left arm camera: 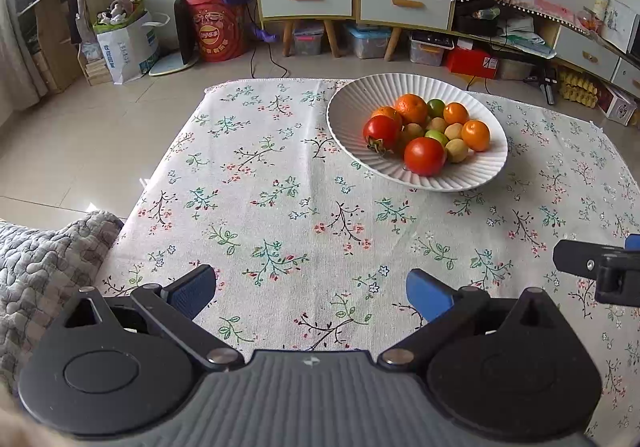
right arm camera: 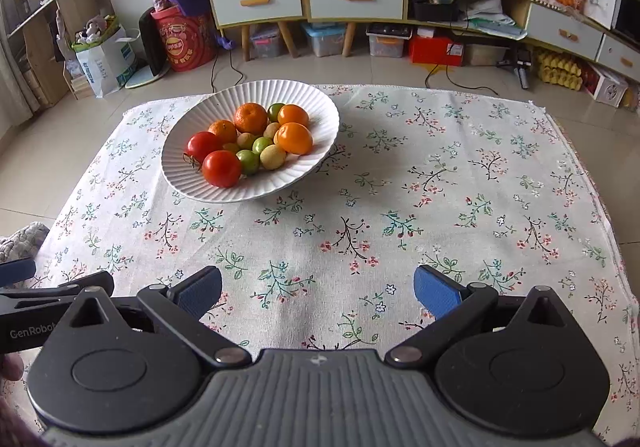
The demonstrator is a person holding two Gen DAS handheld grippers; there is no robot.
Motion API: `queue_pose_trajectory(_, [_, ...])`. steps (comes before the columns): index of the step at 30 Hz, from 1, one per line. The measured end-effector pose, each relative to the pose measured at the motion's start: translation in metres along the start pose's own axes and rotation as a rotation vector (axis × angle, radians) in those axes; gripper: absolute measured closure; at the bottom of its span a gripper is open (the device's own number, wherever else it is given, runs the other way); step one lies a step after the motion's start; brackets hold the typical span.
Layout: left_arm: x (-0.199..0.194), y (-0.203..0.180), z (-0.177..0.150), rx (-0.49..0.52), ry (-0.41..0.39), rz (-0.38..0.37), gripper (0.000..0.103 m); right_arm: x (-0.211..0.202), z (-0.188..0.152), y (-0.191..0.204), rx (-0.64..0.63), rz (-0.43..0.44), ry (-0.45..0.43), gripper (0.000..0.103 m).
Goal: Organize fruits
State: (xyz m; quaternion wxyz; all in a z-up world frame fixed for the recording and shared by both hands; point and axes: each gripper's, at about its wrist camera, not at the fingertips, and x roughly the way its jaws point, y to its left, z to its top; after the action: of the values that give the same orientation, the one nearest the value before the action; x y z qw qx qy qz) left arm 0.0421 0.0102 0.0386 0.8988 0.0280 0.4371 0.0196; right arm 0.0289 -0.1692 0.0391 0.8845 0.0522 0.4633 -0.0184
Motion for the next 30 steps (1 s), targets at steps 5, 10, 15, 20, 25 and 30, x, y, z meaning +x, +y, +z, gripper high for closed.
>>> queue_pose_trajectory(5, [0.0013, 0.0033, -0.0007, -0.006, 0.007, -0.002, 0.004, 0.0016, -0.0001, 0.0016, -0.002, 0.004, 0.005, 0.001])
queue_pose_trajectory(10, [0.0008, 0.0029, -0.0003, -0.008, 0.004, -0.006, 0.004, 0.0015, -0.0011, 0.0043, -0.019, 0.007, 0.006, 0.001])
queue_pose_trajectory(15, [0.0012, 0.002, -0.0001, -0.005, 0.004, -0.01, 0.004, 0.0019, -0.0008, 0.0036, -0.016, 0.006, 0.01, 0.001])
queue_pose_trajectory(20, [0.0011, 0.002, -0.0002, -0.004, 0.004, -0.01, 0.004, 0.0023, -0.0008, 0.0027, -0.013, 0.005, 0.011, 0.001])
queue_pose_trajectory(25, [0.001, 0.0021, -0.0001, -0.005, 0.004, -0.01, 0.004, 0.0024, -0.0012, 0.0031, -0.019, 0.008, 0.012, 0.001])
queue_pose_trajectory(30, [0.0015, 0.0022, -0.0003, -0.005, 0.005, -0.01, 0.004, 0.0024, -0.0011, 0.0033, -0.019, 0.007, 0.012, 0.001])
